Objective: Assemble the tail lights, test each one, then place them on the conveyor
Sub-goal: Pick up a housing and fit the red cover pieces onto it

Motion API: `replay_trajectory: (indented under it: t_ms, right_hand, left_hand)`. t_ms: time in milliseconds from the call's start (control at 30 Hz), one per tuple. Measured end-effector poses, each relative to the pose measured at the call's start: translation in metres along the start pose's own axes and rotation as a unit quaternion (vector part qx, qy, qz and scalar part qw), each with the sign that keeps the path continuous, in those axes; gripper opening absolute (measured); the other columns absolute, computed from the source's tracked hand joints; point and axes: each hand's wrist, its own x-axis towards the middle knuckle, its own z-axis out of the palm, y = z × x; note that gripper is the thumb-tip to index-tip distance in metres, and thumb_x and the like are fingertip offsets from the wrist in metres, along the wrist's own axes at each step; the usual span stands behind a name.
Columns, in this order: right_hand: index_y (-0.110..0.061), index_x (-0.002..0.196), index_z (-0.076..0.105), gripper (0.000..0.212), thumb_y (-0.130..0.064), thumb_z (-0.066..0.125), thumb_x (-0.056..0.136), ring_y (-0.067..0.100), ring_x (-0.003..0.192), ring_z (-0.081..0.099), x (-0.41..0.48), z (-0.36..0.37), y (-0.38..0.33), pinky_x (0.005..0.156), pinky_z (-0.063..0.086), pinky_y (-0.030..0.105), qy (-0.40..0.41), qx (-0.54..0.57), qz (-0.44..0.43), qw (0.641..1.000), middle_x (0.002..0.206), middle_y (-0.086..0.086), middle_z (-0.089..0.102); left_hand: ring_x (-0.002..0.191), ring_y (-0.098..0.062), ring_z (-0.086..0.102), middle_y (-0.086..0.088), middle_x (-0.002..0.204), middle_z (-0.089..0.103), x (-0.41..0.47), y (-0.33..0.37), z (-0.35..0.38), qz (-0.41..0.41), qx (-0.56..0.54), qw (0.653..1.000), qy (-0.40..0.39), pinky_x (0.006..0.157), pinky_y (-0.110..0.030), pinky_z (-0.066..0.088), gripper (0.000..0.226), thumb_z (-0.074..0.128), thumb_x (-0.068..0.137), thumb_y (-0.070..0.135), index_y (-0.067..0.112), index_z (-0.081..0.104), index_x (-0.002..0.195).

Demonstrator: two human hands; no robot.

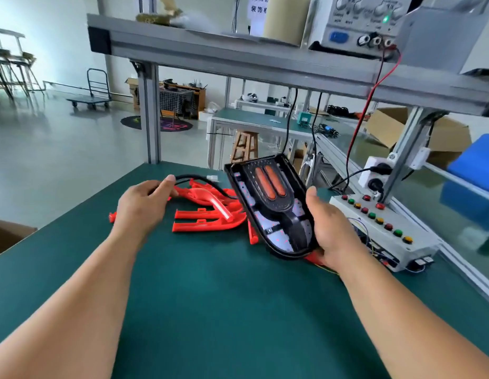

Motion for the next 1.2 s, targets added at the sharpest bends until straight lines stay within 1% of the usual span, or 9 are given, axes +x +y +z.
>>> replay_trajectory:
  t_ms: [167,300,367,467,600,700,833,1033,1200]
  right_hand:
    - [-0.005,0.098,0.073,0.067,-0.066,0.051,0.082,0.031,0.096,0.071,-0.018,-0.021,0.016,0.084,0.055,0.038,-0.171,-0.214,0.014,0.962,0.101,0.018,0.074]
    - [-0.016,0.065,0.067,0.058,-0.069,0.047,0.08,0.016,0.055,0.044,-0.022,-0.008,0.02,0.057,0.038,0.024,-0.216,-0.296,0.004,0.93,0.061,0.006,0.055]
    - [-0.015,0.064,0.061,0.063,-0.074,0.044,0.078,0.017,0.06,0.036,-0.018,-0.008,0.019,0.061,0.031,0.027,-0.232,-0.339,-0.001,0.912,0.065,0.009,0.046]
    - [-0.021,0.07,0.07,0.06,-0.074,0.043,0.079,0.005,0.057,0.042,-0.013,-0.009,0.018,0.062,0.035,0.021,-0.263,-0.342,0.007,0.902,0.062,-0.003,0.051]
    - [-0.026,0.05,0.055,0.055,-0.07,0.043,0.08,0.001,0.046,0.032,-0.009,-0.012,0.021,0.049,0.027,0.018,-0.233,-0.366,-0.026,0.901,0.047,-0.016,0.037]
    - [-0.023,0.062,0.07,0.05,-0.061,0.05,0.087,-0.001,0.052,0.054,-0.003,-0.019,0.025,0.059,0.042,0.016,-0.062,-0.333,-0.075,0.938,0.056,-0.01,0.062]
    - [-0.018,0.068,0.071,0.029,-0.031,0.062,0.093,0.003,0.052,0.053,0.0,-0.035,0.026,0.06,0.04,0.024,0.112,-0.35,-0.17,0.914,0.051,-0.014,0.059]
    - [-0.017,0.108,0.074,0.024,-0.012,0.059,0.09,0.019,0.108,0.057,-0.002,-0.048,0.031,0.083,0.031,0.016,0.054,-0.569,-0.143,0.808,0.111,0.003,0.066]
    - [-0.018,0.133,0.058,0.04,-0.024,0.056,0.094,0.026,0.128,0.043,-0.004,-0.045,0.03,0.108,0.032,0.032,-0.023,-0.638,-0.078,0.766,0.136,0.007,0.054]
  left_hand:
    - [0.105,-0.031,0.055,-0.005,0.104,0.066,0.013,-0.001,-0.013,0.006,0.264,0.963,-0.061,0.082,-0.038,0.048,0.021,0.063,0.087,0.047,0.03,0.071,0.098]
    - [0.128,-0.028,0.031,0.003,0.135,0.05,-0.006,0.015,0.001,0.096,0.386,0.917,-0.027,0.101,-0.042,0.032,0.03,0.058,0.09,0.034,0.04,0.065,0.119]
    - [0.124,-0.025,0.04,0.005,0.131,0.057,-0.019,0.028,0.012,0.208,0.31,0.928,-0.01,0.099,-0.038,0.03,0.03,0.058,0.092,0.024,0.038,0.067,0.117]
    - [0.12,-0.017,0.053,0.003,0.127,0.063,-0.044,0.039,0.038,0.284,0.198,0.919,-0.19,0.097,-0.022,0.033,0.031,0.053,0.097,0.026,0.03,0.064,0.126]
    - [0.087,-0.019,0.065,-0.004,0.095,0.073,-0.062,0.026,0.059,0.142,0.177,0.89,-0.397,0.082,-0.03,0.051,0.031,0.045,0.099,0.04,0.025,0.071,0.106]
    - [0.045,-0.01,0.031,0.005,0.047,0.035,-0.058,0.021,0.057,0.104,0.15,0.917,-0.355,0.045,-0.024,0.031,0.042,0.051,0.098,0.037,0.008,0.053,0.067]
    - [0.043,-0.008,0.034,0.008,0.04,0.035,-0.055,0.024,0.055,0.198,0.189,0.926,-0.26,0.046,-0.022,0.028,0.05,0.051,0.097,0.034,0.013,0.033,0.055]
    - [0.067,0.01,0.055,0.027,0.061,0.061,-0.057,0.017,0.061,0.18,0.108,0.953,-0.219,0.057,-0.004,0.035,0.015,0.061,0.093,0.032,0.034,0.068,0.08]
    - [0.085,-0.009,0.062,0.005,0.089,0.07,-0.053,0.011,0.062,0.091,-0.024,0.971,-0.22,0.071,-0.017,0.044,0.01,0.067,0.089,0.029,0.035,0.071,0.084]
